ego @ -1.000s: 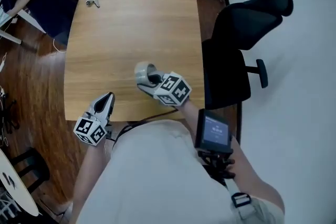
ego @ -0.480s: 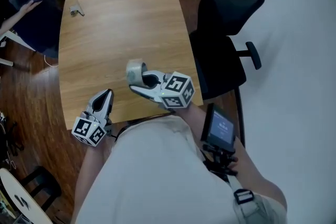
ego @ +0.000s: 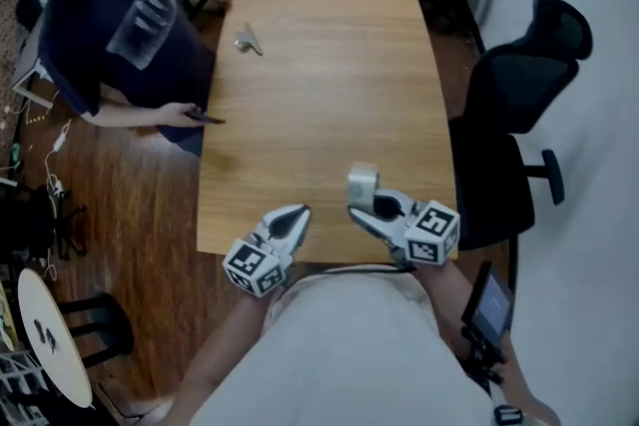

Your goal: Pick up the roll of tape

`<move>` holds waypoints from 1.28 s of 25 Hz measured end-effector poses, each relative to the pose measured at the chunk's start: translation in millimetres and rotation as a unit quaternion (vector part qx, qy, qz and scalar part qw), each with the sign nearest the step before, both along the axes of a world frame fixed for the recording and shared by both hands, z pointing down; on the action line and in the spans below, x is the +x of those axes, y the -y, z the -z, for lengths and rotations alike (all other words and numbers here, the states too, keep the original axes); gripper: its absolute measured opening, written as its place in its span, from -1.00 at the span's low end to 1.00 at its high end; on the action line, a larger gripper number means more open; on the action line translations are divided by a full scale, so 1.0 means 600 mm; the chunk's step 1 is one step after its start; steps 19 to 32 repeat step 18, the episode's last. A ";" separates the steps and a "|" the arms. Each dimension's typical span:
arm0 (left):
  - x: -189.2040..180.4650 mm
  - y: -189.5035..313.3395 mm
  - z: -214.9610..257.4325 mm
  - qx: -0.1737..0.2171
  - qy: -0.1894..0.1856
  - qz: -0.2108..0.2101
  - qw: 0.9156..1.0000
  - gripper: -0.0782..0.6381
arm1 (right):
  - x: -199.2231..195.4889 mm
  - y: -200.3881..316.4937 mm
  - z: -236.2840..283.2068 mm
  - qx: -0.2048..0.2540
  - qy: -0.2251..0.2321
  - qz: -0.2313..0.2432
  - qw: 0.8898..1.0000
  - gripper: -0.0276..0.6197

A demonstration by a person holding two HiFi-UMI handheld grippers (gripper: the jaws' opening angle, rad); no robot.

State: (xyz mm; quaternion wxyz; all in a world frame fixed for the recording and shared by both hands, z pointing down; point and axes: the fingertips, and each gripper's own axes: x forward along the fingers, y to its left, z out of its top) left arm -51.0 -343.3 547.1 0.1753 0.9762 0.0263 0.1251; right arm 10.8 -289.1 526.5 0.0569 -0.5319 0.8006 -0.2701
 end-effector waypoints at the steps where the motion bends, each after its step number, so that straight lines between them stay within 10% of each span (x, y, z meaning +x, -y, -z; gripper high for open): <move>1: 0.010 -0.006 -0.003 0.001 0.000 -0.004 1.000 -0.76 | 0.009 -0.005 -0.004 -0.001 0.000 -0.003 1.000 -0.55; 32: -0.092 0.055 0.002 0.009 -0.012 0.009 1.000 -0.76 | -0.090 0.073 0.000 0.006 0.001 0.016 1.000 -0.55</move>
